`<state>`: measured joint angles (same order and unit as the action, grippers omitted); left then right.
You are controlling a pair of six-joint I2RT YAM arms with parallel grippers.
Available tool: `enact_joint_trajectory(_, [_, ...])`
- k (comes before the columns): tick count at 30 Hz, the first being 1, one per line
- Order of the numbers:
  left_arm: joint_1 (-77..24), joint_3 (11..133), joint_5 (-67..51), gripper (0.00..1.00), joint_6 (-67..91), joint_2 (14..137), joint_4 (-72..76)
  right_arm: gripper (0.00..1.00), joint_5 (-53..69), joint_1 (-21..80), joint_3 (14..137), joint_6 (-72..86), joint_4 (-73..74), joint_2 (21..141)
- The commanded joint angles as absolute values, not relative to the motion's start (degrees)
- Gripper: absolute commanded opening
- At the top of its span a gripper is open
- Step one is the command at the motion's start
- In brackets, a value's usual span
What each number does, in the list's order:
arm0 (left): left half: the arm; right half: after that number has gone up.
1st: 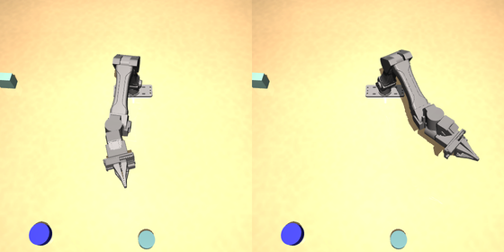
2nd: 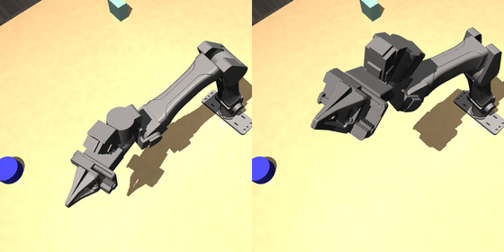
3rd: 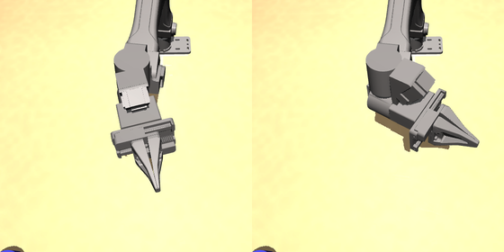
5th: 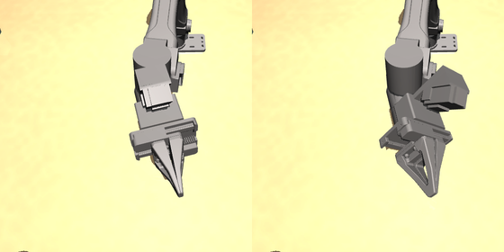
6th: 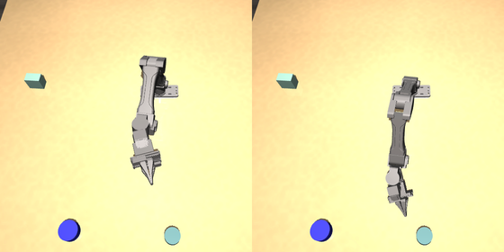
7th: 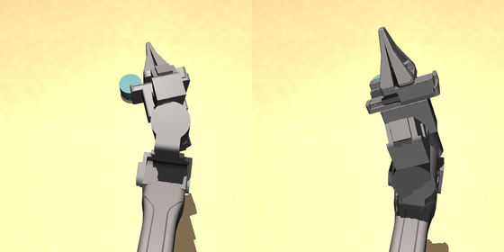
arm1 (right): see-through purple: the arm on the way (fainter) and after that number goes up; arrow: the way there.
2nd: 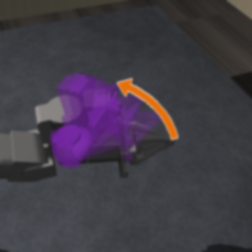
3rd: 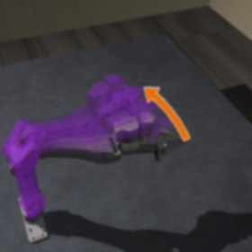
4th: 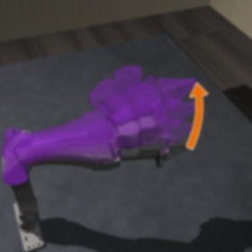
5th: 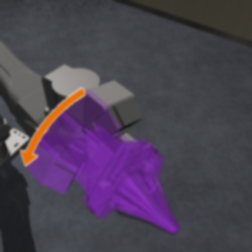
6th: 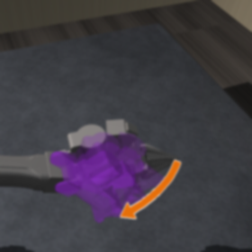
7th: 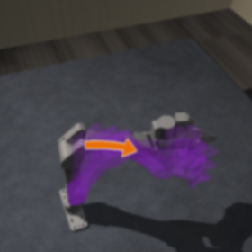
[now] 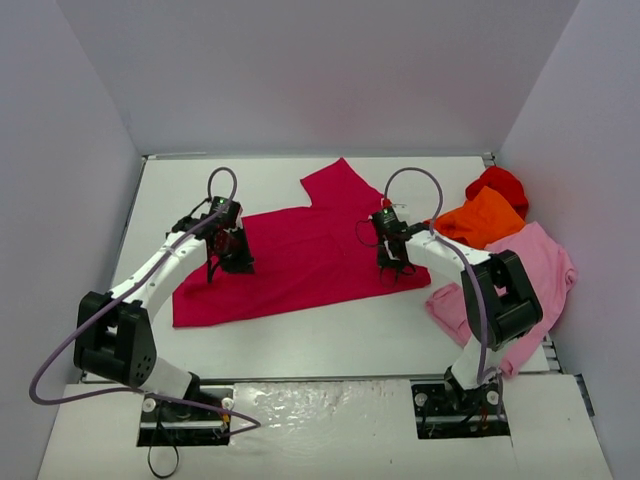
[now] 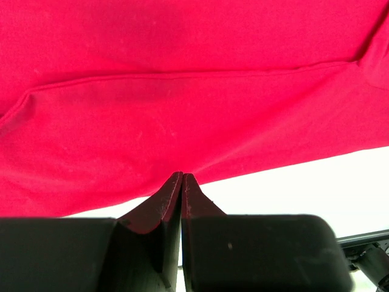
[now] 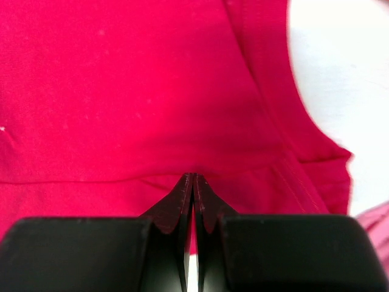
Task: Fold and stack the t-shirts
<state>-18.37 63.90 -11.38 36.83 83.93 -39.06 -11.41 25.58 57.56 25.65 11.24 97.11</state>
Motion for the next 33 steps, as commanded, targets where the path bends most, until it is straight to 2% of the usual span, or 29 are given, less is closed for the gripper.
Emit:
enact_joint_trajectory(1, [-18.8, 62.5, -10.9, 0.0, 38.8, 81.5, -40.6, 0.0, -10.4, 25.9, 62.0, 24.8, 6.3, 100.9])
enact_joint_trajectory(7, [-18.7, 59.6, -6.0, 0.0, 41.0, 81.4, -39.0, 0.0, -6.9, 26.3, 67.8, 24.5, 3.6, 105.7])
enact_joint_trajectory(14, [-17.3, 64.9, 1.1, 0.0, 41.3, 88.5, -40.7, 0.0, -8.8, 26.4, 71.5, 24.5, 3.3, 108.1])
enact_joint_trajectory(21, [-5.6, 66.0, -12.2, 0.0, 42.2, 97.9, -35.5, 0.0, -9.8, 25.7, 70.9, 23.6, 2.9, 111.3])
enact_joint_trajectory(26, [-1.3, 69.1, -13.9, 0.0, 41.3, 101.4, -37.0, 0.0, -8.9, 23.7, 70.3, 24.3, 3.0, 115.1])
enact_joint_trajectory(33, [4.1, 68.8, -11.3, 0.0, 40.6, 100.3, -38.7, 0.0, -9.5, 20.0, 68.3, 25.6, 4.9, 115.2])
